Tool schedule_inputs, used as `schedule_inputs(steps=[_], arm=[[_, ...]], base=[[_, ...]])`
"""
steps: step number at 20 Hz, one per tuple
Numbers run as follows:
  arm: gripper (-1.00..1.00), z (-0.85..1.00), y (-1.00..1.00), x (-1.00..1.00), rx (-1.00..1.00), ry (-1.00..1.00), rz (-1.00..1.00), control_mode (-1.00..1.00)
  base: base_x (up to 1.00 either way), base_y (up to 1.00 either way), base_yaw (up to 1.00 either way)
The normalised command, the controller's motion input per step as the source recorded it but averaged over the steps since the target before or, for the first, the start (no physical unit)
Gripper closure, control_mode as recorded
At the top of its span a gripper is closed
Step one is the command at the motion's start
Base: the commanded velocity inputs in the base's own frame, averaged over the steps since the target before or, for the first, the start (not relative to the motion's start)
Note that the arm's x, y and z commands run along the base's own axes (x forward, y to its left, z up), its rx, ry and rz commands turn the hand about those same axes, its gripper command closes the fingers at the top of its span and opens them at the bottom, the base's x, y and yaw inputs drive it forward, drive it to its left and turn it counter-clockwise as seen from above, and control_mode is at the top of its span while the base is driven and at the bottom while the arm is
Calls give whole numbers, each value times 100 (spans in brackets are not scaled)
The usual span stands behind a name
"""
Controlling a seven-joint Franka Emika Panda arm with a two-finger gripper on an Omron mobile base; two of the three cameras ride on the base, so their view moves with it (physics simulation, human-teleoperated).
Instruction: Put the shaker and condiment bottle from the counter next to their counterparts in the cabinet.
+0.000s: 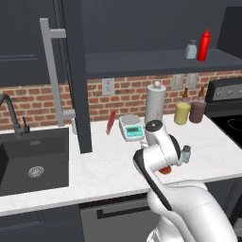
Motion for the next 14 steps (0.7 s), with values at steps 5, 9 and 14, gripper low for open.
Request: schedule_inputs(steps=[5,9,14], arm=[[-100,-34,0,1,0,0,-2,-100],[-100,-42,0,15,0,0,-2,-100],[100,-46,0,33,0,0,-1,-100]], base=[[0,0,0],[0,0,0],[0,0,0]])
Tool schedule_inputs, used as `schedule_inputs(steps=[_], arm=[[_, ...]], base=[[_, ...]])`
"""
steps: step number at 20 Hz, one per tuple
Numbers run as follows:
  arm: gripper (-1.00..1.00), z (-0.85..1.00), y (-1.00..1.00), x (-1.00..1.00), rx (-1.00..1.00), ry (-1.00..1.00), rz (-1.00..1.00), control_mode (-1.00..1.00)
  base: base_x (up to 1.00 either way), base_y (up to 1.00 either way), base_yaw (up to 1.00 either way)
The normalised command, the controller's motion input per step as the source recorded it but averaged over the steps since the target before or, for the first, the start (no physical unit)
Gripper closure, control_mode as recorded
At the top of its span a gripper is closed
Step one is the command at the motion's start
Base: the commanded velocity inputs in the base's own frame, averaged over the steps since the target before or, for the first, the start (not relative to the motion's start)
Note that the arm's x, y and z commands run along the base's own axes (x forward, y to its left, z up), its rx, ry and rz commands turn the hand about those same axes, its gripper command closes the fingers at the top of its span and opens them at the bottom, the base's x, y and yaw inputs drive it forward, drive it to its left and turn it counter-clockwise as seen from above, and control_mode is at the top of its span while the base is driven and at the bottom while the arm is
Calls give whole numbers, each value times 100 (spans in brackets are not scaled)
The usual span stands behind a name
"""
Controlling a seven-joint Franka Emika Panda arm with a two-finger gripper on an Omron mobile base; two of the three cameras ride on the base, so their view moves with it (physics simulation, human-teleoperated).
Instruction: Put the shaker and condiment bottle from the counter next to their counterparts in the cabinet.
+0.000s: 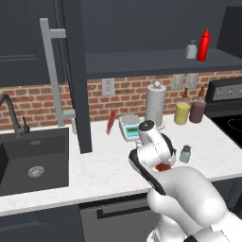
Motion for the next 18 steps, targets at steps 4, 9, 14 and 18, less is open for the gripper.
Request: schedule_inputs(steps=[4,9,14,18], arm=[[100,-48,-11,21,1,0,0,-100],[100,-63,-53,2,7,-3,0,-100],[100,-25,-10,-35,9,-4,0,-100],[100,0,-36,-61,19,-15,0,-100]], base=[[0,0,0],[0,0,0],[0,0,0],[0,0,0]])
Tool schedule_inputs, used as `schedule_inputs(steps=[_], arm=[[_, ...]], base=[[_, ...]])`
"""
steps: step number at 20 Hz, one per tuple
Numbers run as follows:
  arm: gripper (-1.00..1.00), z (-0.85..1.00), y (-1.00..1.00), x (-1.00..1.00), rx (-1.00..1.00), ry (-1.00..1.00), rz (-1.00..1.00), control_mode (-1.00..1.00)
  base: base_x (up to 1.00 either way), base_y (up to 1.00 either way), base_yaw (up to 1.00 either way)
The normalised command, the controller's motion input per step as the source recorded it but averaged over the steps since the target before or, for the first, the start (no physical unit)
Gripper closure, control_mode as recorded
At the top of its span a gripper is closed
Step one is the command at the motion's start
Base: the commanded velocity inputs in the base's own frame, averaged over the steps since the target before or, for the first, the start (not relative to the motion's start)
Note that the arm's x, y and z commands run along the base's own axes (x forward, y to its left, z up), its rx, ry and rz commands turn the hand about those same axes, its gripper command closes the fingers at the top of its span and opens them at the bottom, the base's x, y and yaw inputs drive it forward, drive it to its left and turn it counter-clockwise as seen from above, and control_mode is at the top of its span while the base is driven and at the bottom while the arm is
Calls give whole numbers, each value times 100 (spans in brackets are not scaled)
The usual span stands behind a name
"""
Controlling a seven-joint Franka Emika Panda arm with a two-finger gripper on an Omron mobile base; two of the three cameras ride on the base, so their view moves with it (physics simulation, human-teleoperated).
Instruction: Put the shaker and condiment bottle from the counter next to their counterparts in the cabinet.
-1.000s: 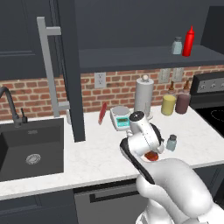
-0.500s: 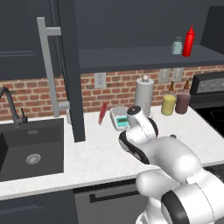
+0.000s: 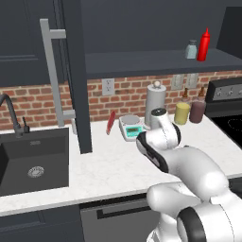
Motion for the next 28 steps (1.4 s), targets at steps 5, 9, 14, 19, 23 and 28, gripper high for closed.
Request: schedule_inputs(steps=[5,9,14,19,23,28], arm=[[100,21,-24,-83,4,-21,11,-100],[100,47,-18,-86,0,-32,18,-100],[100,84,-1,-60,0,-20,17,-100],[100,99,-1,-47,0,-5,8,-100],[100,100,0,-36,0,0,0,-100],[100,100,-7,-37,0,0,0,-100]], base=[[0,0,0],[0,0,0],[0,0,0],[0,0,0],[0,0,0],[0,0,0]])
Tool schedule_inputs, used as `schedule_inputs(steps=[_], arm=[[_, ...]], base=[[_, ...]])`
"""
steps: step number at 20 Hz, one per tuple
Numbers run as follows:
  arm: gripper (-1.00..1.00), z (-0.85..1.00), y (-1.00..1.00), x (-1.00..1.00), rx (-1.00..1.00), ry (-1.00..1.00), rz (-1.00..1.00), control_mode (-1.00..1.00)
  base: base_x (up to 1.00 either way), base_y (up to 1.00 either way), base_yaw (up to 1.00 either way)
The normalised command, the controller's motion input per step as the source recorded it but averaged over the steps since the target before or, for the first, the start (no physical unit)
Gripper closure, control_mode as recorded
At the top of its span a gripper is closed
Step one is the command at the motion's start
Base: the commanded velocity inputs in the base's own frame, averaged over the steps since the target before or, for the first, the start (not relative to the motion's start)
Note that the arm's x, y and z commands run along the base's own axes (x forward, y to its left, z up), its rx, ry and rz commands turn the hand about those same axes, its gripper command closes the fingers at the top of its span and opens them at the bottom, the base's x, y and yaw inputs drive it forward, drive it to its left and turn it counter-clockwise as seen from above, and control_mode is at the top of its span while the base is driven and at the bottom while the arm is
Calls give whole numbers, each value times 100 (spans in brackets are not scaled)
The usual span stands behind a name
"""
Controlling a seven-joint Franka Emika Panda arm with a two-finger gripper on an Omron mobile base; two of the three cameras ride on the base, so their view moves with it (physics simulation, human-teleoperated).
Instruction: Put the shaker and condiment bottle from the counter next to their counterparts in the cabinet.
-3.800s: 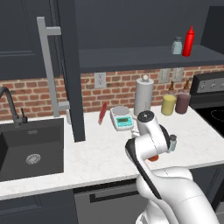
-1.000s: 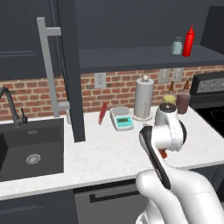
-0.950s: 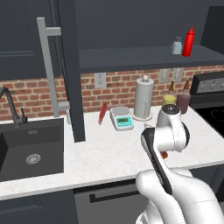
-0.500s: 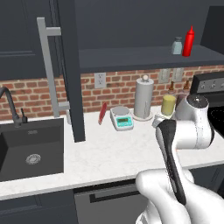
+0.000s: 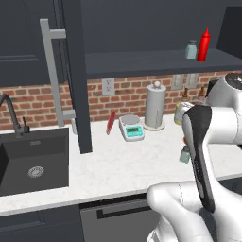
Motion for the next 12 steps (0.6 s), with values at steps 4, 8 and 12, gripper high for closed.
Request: schedule_inputs(steps=[4,8,12], arm=[[100,100,-25,-6,0,0,0,-100],[100,87,-41,0,0,0,0,-100],[100,66,-38,1,0,0,0,-100]], base=[[0,0,0],[0,0,0],[0,0,0]])
